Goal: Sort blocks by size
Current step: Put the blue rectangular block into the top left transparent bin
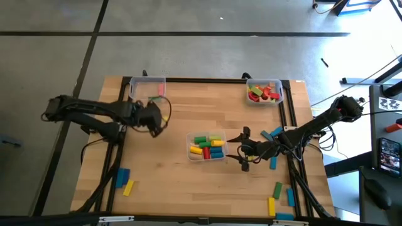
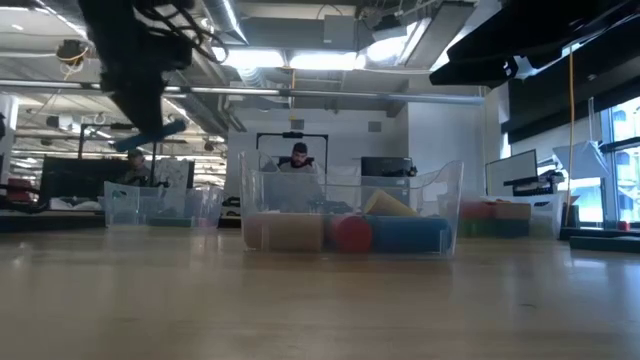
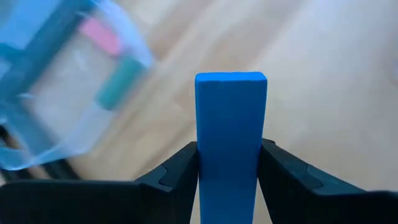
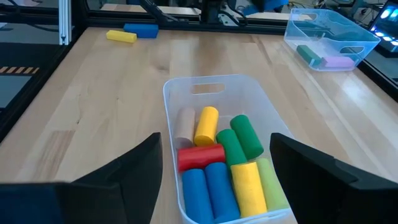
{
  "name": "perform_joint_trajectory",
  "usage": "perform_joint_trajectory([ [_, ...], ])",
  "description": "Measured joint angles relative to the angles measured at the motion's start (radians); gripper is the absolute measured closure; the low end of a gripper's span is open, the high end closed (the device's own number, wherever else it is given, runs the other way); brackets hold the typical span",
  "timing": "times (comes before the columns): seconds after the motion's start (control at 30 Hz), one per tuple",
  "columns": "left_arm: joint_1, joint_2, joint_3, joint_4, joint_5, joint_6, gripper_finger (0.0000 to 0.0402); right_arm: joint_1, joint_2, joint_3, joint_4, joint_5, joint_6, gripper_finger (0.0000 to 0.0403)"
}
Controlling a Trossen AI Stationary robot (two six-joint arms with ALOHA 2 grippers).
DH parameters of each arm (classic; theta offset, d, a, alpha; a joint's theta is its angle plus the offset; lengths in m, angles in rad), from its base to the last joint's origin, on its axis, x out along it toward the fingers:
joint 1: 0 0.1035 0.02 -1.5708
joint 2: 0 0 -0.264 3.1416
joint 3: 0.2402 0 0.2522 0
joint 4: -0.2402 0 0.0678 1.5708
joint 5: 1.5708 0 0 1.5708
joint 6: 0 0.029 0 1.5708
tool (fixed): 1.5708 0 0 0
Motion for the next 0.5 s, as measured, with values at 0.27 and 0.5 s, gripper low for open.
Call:
perform_joint_trajectory([
  [0.27,0.279,0.01,0.0,0.143,-0.021,0.108,0.0257,0.0,0.0,0.0,-0.001,0.017,0.0,0.0118],
  [0.5,0.485,0.048,0.0,0.261,-0.012,0.158,0.0257,0.0,0.0,0.0,-0.004,0.017,0.0,0.0118],
])
